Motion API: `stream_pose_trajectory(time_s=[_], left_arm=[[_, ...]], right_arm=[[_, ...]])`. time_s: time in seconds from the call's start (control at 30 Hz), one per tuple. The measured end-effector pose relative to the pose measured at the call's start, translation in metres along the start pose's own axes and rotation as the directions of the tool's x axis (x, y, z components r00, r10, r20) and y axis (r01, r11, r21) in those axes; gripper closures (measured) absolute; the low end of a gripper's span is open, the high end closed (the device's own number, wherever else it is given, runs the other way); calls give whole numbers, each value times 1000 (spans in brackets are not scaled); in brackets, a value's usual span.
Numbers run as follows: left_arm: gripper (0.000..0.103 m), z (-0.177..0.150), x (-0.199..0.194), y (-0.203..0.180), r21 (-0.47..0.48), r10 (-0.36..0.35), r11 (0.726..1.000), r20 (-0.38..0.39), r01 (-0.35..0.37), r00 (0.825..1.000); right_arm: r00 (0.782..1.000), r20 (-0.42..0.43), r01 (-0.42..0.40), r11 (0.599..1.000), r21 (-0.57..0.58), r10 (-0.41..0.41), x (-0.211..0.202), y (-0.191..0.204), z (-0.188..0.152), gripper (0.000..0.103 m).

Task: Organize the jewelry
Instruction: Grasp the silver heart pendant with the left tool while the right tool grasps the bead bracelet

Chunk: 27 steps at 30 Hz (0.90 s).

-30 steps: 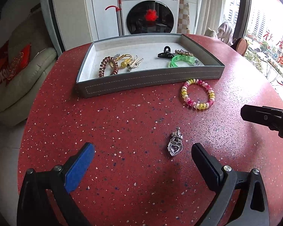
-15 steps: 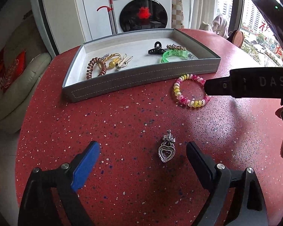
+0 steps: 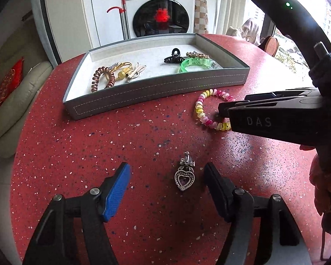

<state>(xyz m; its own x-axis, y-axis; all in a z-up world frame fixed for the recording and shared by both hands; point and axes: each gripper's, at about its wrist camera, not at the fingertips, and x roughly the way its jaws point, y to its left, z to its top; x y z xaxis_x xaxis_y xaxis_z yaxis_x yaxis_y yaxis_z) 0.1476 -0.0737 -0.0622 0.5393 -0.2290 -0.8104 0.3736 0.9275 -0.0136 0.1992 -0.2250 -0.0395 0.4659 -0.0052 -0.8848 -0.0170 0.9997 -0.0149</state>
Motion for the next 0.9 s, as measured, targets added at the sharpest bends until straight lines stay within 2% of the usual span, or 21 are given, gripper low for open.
stream_pose_trajectory(time_s=[0.07, 0.17, 0.4, 0.5, 0.57, 0.6, 0.73, 0.9], left_arm=[[22, 0, -1, -1, 4, -4, 1000, -4, 4, 1000], [22, 1, -1, 0, 2, -6, 1000, -7, 6, 1000], [24, 1, 0, 0, 6, -16, 1000, -10, 16, 1000], [41, 1, -2, -1, 13, -22, 1000, -6, 22, 1000], [63, 2, -2, -1, 17, -32, 999, -7, 32, 999], [67, 2, -3, -1, 19, -34, 999, -8, 34, 999], [67, 3, -3, 6, -18, -76, 997, -13, 76, 997], [67, 4, -11, 11, -27, -78, 997, 4, 78, 997]], right_arm=[[1000, -2, -8, 1000, -7, 8, -1, 2, 0, 83], [1000, 0, -11, 1000, -12, 11, -3, 3, -3, 93], [998, 53, -29, 999, 25, 27, -20, -6, -10, 93], [997, 66, -41, 998, 42, 38, -27, -12, -13, 93], [996, 70, -56, 997, 57, 52, -31, -15, -15, 93], [996, 71, -64, 996, 64, 60, -31, -18, -15, 93], [994, 81, -83, 994, 77, 77, -37, -19, -20, 93], [991, 96, -105, 991, 85, 97, -47, -20, -25, 93]])
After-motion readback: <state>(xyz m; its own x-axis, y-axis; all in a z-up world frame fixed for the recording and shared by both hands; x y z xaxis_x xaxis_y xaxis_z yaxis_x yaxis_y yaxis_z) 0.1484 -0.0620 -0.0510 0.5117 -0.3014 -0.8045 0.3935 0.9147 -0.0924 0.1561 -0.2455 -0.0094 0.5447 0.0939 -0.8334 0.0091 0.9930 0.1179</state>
